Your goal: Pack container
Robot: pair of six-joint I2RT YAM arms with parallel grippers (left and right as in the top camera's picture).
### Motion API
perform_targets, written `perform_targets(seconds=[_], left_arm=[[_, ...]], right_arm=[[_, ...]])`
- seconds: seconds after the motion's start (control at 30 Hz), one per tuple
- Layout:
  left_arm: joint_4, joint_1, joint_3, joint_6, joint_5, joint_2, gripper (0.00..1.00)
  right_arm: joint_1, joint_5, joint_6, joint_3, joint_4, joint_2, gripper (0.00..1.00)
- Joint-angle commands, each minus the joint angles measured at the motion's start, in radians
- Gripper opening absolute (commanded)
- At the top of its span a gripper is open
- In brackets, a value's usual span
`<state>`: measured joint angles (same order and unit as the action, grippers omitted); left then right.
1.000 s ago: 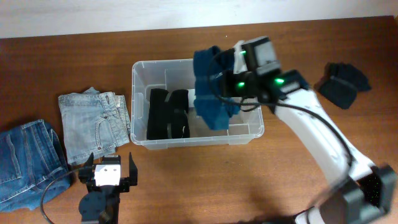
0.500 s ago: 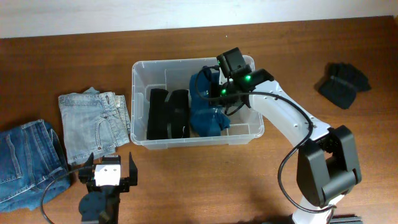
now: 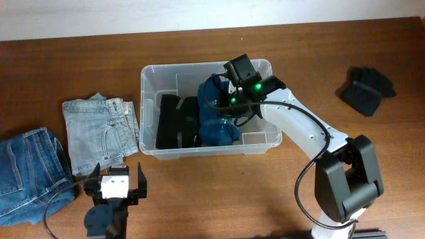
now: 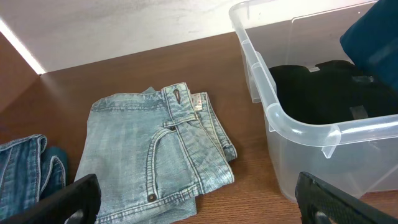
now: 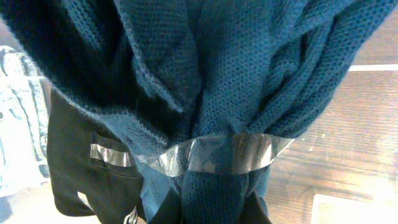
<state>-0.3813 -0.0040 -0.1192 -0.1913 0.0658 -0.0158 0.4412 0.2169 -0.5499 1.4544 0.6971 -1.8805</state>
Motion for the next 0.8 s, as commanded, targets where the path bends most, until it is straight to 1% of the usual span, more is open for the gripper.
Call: perform_targets(seconds=[0.0, 0.37, 0.53, 0.6, 0.73, 0.77], left_arm=[[0.002, 0.005, 0.005, -0.016, -0.01, 0.004, 1.0], [0.002, 0.005, 0.005, -0.016, -0.01, 0.004, 0.99], [0.002, 0.005, 0.005, -0.016, -0.01, 0.004, 0.99], [0.002, 0.005, 0.005, -0.016, -0.01, 0.004, 0.99], [0.002, 0.005, 0.005, -0.016, -0.01, 0.004, 0.99], [0.002, 0.005, 0.005, -0.016, -0.01, 0.004, 0.99]], right_arm=[[0.017, 0.013, -0.018, 0.008, -0.006, 0.004, 0.04], [0.017, 0.013, -0.033, 0.008, -0.008, -0.053, 0.04], [0.017, 0.003, 0.021, 0.006, -0.006, -0.058, 0.04], [0.017, -0.005, 0.022, 0.006, -0.006, -0.058, 0.05], [0.017, -0.019, 0.044, 0.006, -0.023, -0.058, 0.19], [0.017, -0.02, 0.053, 0.006, -0.026, -0.058, 0.26]])
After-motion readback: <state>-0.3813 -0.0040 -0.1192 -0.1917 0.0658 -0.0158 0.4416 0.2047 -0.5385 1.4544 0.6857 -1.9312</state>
